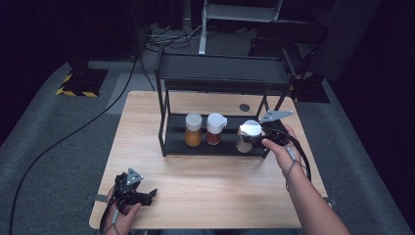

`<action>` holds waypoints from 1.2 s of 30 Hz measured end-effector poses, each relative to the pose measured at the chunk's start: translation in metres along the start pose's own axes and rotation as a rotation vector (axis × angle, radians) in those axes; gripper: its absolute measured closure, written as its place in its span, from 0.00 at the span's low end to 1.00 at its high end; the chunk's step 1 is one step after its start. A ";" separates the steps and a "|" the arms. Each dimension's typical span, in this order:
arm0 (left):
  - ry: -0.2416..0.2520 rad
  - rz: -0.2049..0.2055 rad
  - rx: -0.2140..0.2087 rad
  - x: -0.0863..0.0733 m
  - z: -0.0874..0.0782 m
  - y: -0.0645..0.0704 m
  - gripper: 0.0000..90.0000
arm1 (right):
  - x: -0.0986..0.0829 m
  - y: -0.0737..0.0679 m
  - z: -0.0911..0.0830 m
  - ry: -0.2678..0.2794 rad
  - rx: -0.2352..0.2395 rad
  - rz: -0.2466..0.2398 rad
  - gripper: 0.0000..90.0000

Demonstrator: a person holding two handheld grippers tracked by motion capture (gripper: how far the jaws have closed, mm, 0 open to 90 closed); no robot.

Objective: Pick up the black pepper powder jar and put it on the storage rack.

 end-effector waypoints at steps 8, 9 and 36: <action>0.000 0.000 0.000 0.000 0.000 0.000 0.00 | 0.006 0.014 0.009 -0.010 -0.018 0.019 0.33; 0.001 0.000 0.000 0.000 0.000 0.000 0.00 | 0.007 0.016 0.011 -0.010 -0.021 0.018 0.33; 0.000 0.001 0.000 0.000 0.000 0.000 0.00 | -0.006 0.046 0.051 -0.066 -0.033 0.089 0.33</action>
Point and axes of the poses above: each handheld gripper's, and its own axes: z roughly forward along the jaws, x roughly out of its top, y roughly to its right, the point moved 9 cm from there along z, roughly forward along the jaws, and after that the axes turned 15 degrees about x, right-handed, at the moved point
